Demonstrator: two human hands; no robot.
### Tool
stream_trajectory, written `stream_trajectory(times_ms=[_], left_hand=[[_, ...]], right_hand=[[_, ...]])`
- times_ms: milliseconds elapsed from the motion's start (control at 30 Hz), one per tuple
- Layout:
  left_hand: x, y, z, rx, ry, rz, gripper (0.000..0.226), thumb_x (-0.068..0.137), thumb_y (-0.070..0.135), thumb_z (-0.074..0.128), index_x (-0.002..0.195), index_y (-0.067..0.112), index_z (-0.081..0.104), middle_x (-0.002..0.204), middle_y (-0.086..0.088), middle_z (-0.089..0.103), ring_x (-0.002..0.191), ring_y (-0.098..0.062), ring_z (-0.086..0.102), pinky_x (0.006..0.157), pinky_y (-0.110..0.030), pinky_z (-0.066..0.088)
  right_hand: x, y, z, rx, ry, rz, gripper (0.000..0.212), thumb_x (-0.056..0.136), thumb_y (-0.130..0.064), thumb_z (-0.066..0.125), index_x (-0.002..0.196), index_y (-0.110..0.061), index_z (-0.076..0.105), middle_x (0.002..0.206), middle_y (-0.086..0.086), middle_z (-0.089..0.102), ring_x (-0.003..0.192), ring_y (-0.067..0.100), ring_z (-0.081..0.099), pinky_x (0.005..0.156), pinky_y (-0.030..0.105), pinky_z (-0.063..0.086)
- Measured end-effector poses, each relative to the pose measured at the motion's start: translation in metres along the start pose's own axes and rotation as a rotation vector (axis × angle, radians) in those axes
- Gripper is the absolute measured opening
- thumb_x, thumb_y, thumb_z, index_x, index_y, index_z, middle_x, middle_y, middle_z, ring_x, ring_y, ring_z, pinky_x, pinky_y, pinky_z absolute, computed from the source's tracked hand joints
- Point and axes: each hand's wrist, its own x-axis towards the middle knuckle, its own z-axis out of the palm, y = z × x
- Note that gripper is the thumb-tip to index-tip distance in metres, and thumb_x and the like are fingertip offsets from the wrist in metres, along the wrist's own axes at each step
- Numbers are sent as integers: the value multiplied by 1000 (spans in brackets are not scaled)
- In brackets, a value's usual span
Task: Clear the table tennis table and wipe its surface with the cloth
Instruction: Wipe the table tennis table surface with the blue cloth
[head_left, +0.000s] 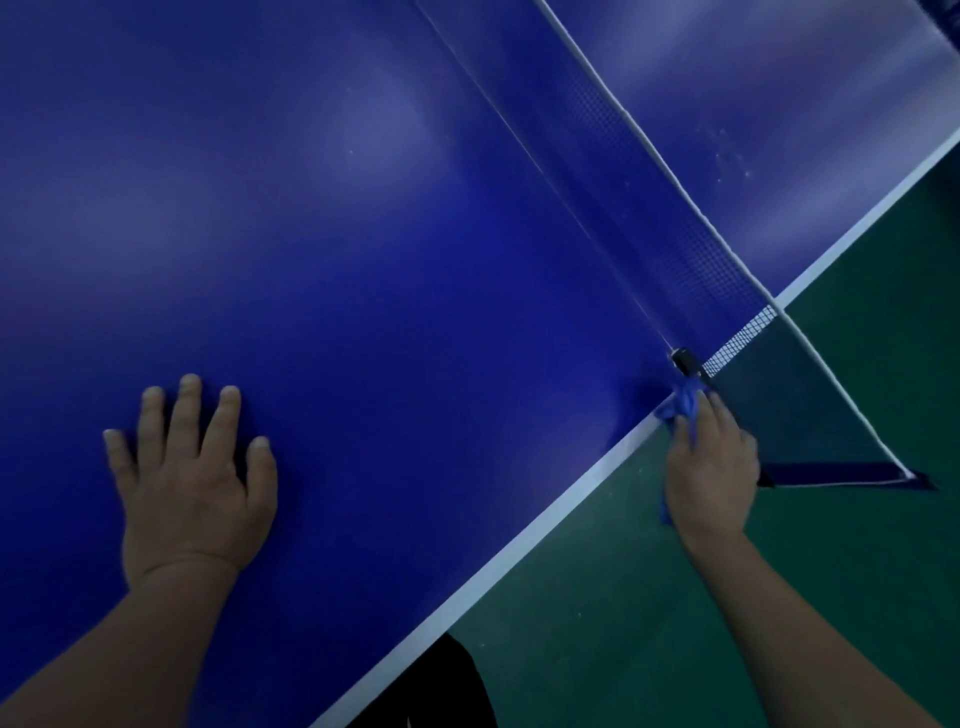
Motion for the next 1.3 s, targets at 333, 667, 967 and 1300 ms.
stream_trajectory(times_ms=[333,667,967,1300], left_hand=[[0,0,-1,-22,-3,-2,69,95,53,20,153,18,32,164,-9,18,153,-26,0,121,-49,-10],[1,0,-2,-24,-11,-8,67,95,51,22,153,18,33,164,-8,18,153,-27,0,121,-48,-11],[0,-1,-3,-35,-19,-12,68,95,52,21,153,18,33,165,-8,17,153,-25,-1,121,-47,-13],[-1,-2,0,-49,-5,-7,68,94,51,22,153,18,34,164,-8,18,153,-25,0,121,-50,-9]], right_hand=[[1,-4,-1,-57,-120,114,38,104,-22,41,134,-4,55,142,13,54,115,42,48,93,46,39],[33,-44,14,-55,-155,-88,45,100,-13,48,144,-4,47,148,15,49,125,41,47,97,52,41],[33,-45,-7,259,-21,-114,31,99,-30,38,102,-11,63,93,9,66,81,27,61,73,40,52],[-28,-169,35,109,-256,-813,60,100,-46,33,150,-15,43,158,7,36,147,32,28,117,49,24]])
